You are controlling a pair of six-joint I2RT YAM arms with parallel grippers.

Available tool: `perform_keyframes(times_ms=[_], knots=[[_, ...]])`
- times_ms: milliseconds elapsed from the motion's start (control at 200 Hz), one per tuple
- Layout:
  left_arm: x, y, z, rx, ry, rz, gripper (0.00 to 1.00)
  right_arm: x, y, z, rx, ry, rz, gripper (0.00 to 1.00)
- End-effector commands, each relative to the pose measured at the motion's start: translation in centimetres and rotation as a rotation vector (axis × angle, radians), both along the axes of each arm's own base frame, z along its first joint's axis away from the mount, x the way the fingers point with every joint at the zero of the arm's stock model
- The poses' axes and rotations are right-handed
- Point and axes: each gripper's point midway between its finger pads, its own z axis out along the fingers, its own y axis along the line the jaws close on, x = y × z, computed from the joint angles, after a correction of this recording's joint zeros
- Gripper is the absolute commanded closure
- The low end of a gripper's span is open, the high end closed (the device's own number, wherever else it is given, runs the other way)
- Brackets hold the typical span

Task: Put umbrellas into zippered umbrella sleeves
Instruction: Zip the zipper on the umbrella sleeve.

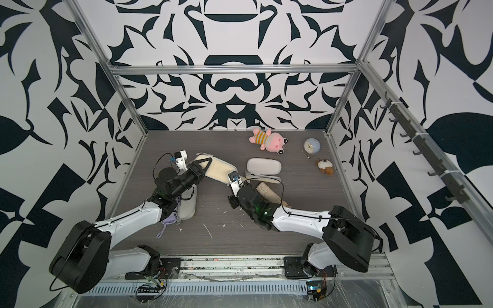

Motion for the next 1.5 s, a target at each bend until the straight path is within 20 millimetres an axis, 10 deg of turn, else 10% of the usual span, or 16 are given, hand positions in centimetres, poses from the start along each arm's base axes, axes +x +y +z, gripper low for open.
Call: perform_keyframes(times_ms=[0,350,640,730,1035,1495], knots=[[1.3,0.5,1.7,-0.047,-0.075,0.094,0.9,-2.4,4.6,5.6,0.153,-0.057,0.13,1.0],[2.0,-0.6,-0.6,-0.085,-0.057,0.196,0.96,-3.2,10.1,8.1,0.377,0.004,0.139,1.0],[1.7,0.9,0.0,0.191,-0.095,0.066,0.99,-1.8,0.3,0.7,-0.119,-0.032,-0.009,1.0],[1.3,0.3,0.8,0.177,-0.129,0.032,1.0,-1.7,-0.7,1.2,-0.121,-0.037,0.01,1.0],[3.0,0.5,1.9,0.063,-0.145,0.121,1.0,-7.6,7.8,5.2,0.135,-0.015,0.282,1.0],[0.5,-4.7,-1.6,-0.116,-0.021,0.077,1.0,-1.4,11.9,11.2,0.552,0.075,0.19,1.0]])
